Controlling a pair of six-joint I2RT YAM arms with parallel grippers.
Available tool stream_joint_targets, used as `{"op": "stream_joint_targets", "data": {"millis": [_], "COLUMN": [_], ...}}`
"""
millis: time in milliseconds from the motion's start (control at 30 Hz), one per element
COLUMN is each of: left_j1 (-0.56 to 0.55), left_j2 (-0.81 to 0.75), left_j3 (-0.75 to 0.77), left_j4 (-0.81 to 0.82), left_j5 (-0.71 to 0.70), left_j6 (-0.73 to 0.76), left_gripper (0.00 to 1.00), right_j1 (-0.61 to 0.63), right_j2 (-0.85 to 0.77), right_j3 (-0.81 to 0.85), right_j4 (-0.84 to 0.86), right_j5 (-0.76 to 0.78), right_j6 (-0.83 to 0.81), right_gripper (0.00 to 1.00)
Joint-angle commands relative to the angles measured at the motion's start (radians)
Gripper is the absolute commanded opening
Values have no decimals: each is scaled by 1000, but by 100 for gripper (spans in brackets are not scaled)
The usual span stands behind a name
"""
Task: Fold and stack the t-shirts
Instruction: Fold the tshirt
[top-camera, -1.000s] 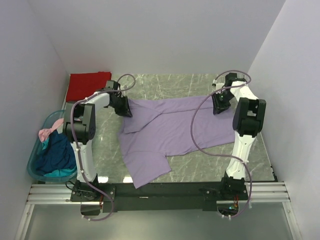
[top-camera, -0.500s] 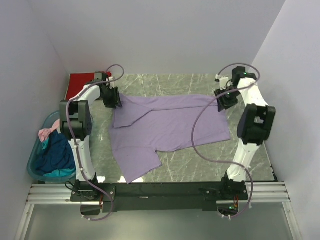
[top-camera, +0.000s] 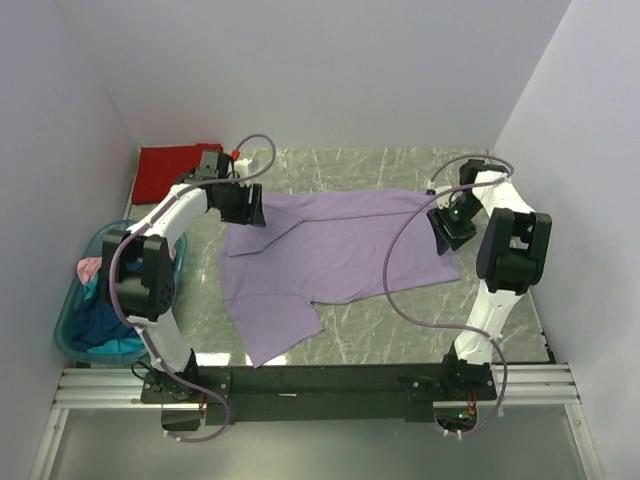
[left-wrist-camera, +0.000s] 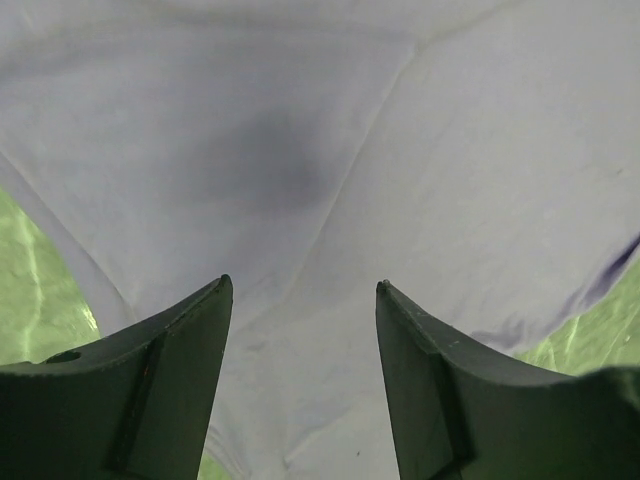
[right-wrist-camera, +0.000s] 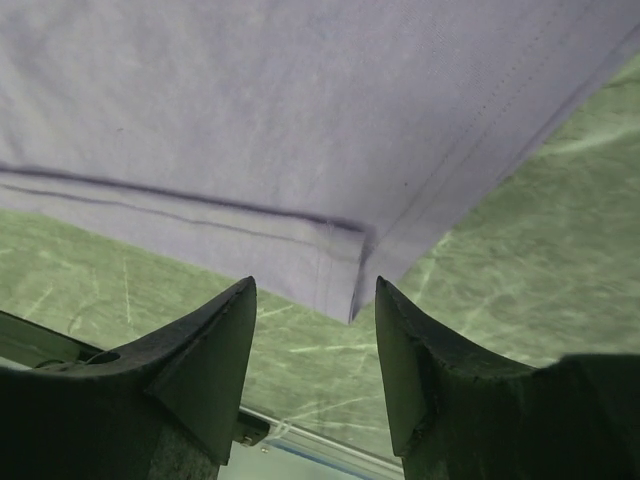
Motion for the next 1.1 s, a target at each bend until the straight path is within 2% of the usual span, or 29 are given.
{"op": "stream_joint_targets", "data": {"millis": [0,433,767,1067], "left_j1": [-4,-4,-4,-4], "left_j2": [-22,16,24,16], "left_j3": [-46,-83,-68,-87], "left_j4": [-3,11,5,7], "left_j5": [6,-26,-25,-40], "left_j6": [32,37,32,40], "left_gripper": [65,65,65,63], "right_j1": [2,3,5,3], "right_j2": [29,77,108,-7], "right_j3": [-9,-72,-52,-99], "right_j4": [24,84,90,52], "right_j5": [27,46,38,43], "right_j6": [29,58,73,52], "right_gripper": [58,53,50,11]}}
